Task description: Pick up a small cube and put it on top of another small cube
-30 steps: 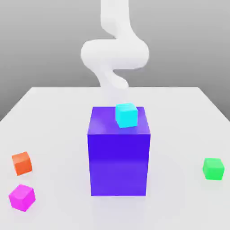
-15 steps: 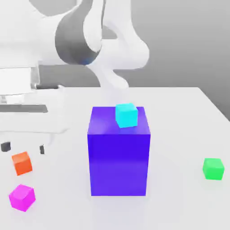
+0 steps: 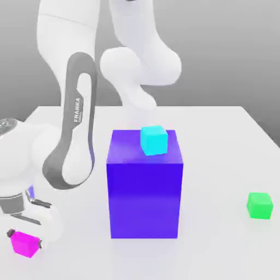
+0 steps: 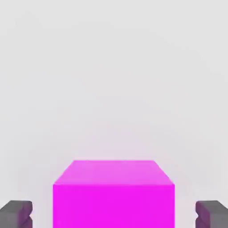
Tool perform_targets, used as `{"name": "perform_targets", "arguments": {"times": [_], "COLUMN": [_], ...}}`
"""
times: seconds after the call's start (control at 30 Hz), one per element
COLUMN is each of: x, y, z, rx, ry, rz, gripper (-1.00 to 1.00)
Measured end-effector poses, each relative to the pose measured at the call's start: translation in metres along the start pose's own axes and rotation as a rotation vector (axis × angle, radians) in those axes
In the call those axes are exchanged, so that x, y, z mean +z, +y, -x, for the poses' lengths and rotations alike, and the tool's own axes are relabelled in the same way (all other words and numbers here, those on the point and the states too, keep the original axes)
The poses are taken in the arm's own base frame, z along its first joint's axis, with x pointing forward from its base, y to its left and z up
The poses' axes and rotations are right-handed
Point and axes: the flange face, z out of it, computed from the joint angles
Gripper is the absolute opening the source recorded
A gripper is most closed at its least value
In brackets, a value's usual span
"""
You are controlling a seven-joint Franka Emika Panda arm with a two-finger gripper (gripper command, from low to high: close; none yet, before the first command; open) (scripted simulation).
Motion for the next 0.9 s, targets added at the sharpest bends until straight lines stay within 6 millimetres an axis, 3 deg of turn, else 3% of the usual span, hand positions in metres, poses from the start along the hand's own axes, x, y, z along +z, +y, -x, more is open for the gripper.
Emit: {"name": "perform_targets", "arguments": {"times": [0.13,0.3,0.43,0.6,0.7,0.8,0.9], "x": [-0.001,-0.056,-0.065,-0.074,-0.081,-0.089,-0.097], "y": [0.0,-0.007,-0.081,-0.143,-0.164,-0.173,-0.167], "z": [0.0,0.006,0.081,0.19,0.263,0.342,0.445], "rx": [0.0,-0.025,-0.338,-0.725,-0.965,-1.224,-1.548], "ry": [0.0,-0.004,-0.029,-0.047,-0.052,-0.05,-0.041], "rz": [0.0,-0.002,-0.013,-0.02,-0.022,-0.02,-0.015], "gripper": [-1.0,-1.0,-1.0,-1.0,-1.0,-1.0,-1.0]}}
